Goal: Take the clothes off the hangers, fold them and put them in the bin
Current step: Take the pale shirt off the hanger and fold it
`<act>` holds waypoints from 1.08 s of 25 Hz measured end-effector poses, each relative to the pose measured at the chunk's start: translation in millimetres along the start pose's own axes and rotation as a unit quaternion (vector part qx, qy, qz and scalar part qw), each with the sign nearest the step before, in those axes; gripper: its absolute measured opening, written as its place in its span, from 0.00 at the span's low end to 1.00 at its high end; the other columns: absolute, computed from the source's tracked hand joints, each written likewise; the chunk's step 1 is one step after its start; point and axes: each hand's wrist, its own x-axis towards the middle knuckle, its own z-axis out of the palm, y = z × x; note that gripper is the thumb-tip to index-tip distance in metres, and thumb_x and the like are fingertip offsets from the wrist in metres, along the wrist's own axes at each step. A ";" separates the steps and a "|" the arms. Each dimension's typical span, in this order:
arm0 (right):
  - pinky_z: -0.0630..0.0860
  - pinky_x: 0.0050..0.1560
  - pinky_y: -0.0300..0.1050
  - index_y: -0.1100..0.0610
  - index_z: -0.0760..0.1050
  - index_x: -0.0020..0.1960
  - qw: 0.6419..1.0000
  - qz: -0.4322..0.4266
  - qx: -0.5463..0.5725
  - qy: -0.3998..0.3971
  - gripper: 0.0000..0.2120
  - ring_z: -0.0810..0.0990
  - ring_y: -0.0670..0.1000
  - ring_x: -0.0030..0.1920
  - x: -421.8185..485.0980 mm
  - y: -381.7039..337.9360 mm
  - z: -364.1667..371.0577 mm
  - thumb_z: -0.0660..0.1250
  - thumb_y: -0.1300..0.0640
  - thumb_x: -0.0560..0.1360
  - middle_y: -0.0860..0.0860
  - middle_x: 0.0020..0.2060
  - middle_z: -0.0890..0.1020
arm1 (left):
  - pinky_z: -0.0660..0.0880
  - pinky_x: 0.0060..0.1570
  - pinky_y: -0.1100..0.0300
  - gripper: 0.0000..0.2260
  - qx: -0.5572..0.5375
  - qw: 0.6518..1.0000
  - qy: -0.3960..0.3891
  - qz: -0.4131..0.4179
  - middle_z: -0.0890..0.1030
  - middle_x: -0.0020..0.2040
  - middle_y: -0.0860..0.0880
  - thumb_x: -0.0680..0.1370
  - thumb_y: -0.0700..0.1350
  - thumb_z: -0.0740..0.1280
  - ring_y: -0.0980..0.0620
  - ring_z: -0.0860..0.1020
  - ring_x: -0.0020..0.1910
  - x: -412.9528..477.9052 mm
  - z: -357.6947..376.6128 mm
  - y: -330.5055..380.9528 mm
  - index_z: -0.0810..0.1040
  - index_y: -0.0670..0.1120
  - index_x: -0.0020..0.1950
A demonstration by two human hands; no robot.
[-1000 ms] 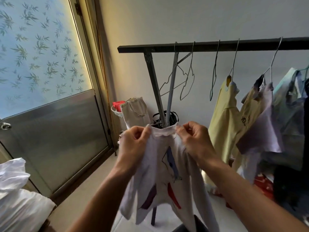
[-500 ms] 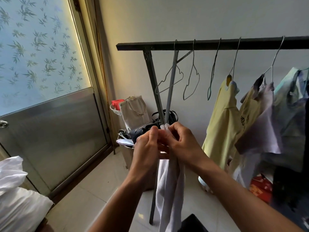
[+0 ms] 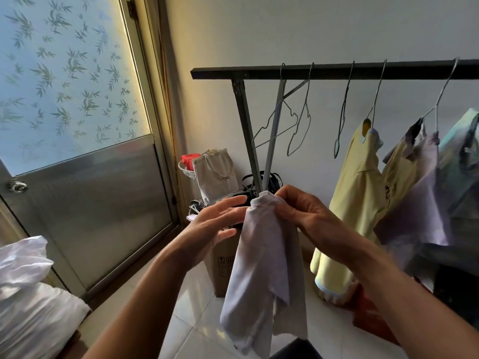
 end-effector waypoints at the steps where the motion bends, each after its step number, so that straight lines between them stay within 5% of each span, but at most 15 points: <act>1: 0.72 0.43 0.33 0.60 0.72 0.47 1.000 0.006 0.024 -0.015 0.07 0.73 0.42 0.41 0.1 -1.3 -1.4 0.61 0.56 0.77 0.48 0.38 0.76 | 0.73 0.64 0.50 0.25 -0.008 0.999 -0.030 0.014 0.81 0.62 0.52 0.71 0.55 0.72 0.52 0.77 0.64 1.9 0.2 3.3 0.73 0.56 0.68; 6: 0.73 0.42 0.35 0.64 0.69 0.49 0.994 0.031 0.085 -0.064 0.07 0.74 0.46 0.41 -2.3 -8.6 -7.7 0.59 0.59 0.77 0.53 0.39 0.74 | 0.76 0.56 0.58 0.19 0.055 0.989 -0.116 0.069 0.82 0.55 0.54 0.68 0.62 0.73 0.54 0.79 0.58 0.3 -4.0 23.7 0.82 0.56 0.55; 11: 0.72 0.40 0.34 0.63 0.69 0.48 0.996 0.046 0.044 -0.067 0.07 0.72 0.44 0.39 -4.5 -10.8 -16.2 0.59 0.58 0.77 0.49 0.37 0.74 | 0.75 0.53 0.57 0.34 0.274 0.950 -0.144 0.032 0.82 0.49 0.52 0.65 0.75 0.65 0.55 0.79 0.51 1.0 -18.2 35.5 0.81 0.47 0.53; 15: 0.71 0.40 0.33 0.59 0.71 0.45 0.998 0.042 -0.014 -0.049 0.08 0.72 0.43 0.40 -3.4 -8.8 -17.4 0.60 0.55 0.77 0.48 0.37 0.73 | 0.78 0.52 0.56 0.33 0.185 0.976 -0.054 0.102 0.82 0.54 0.49 0.64 0.69 0.72 0.54 0.81 0.53 -6.3 -24.4 53.8 0.79 0.44 0.55; 18: 0.72 0.41 0.33 0.60 0.71 0.47 0.997 0.035 -0.029 -0.068 0.07 0.74 0.44 0.41 1.7 -9.5 -9.1 0.59 0.57 0.79 0.48 0.38 0.75 | 0.74 0.60 0.61 0.33 0.288 0.947 -0.061 0.129 0.79 0.61 0.55 0.64 0.65 0.73 0.61 0.77 0.60 0.9 2.3 60.5 0.73 0.53 0.65; 22: 0.73 0.41 0.33 0.59 0.73 0.48 0.999 -0.002 -0.032 -0.019 0.06 0.75 0.41 0.40 5.1 -7.0 -8.1 0.60 0.57 0.79 0.45 0.37 0.77 | 0.80 0.45 0.54 0.10 0.334 0.925 0.005 0.180 0.82 0.42 0.49 0.75 0.53 0.70 0.55 0.81 0.42 10.4 20.5 65.2 0.81 0.47 0.48; 27: 0.77 0.44 0.43 0.58 0.76 0.51 0.996 -0.005 -0.074 0.055 0.06 0.80 0.47 0.43 2.2 24.5 -12.1 0.69 0.59 0.76 0.50 0.40 0.82 | 0.75 0.43 0.63 0.06 0.363 0.904 0.012 0.227 0.79 0.39 0.54 0.80 0.49 0.65 0.59 0.77 0.40 18.9 18.3 79.4 0.79 0.52 0.44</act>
